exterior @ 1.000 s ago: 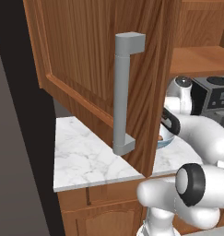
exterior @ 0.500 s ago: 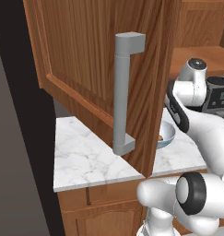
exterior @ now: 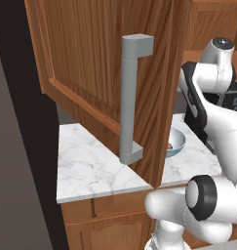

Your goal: Open the cabinet. Pick the tangerine and tangerine from the cabinet and place them into the bowl. Then close the cabinet.

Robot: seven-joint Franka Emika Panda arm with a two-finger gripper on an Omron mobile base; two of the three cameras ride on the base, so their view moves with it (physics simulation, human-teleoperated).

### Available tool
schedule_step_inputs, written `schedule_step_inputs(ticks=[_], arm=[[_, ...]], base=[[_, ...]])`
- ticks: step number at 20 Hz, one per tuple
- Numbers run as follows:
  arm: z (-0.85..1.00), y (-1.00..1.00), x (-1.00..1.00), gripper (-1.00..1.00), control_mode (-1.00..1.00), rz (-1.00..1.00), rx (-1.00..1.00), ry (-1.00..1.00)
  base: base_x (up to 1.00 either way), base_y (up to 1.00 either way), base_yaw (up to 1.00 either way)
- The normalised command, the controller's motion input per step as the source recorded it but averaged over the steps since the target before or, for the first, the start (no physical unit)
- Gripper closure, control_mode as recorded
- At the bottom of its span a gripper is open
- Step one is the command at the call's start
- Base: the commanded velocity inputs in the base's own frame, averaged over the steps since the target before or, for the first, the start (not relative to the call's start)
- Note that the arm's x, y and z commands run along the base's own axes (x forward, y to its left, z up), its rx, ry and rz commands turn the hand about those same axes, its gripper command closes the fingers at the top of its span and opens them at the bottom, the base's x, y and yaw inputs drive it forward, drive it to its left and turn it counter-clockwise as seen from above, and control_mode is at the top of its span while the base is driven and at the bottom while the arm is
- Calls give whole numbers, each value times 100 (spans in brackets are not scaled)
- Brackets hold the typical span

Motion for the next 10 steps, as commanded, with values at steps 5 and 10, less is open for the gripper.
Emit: schedule_step_inputs(ticks=[5,10], arm=[[66,0,0,-100,-100,-8,7,-6],[27,1,0,-100,-100,-4,3,-21]], base=[[0,0,0],[0,0,0]])
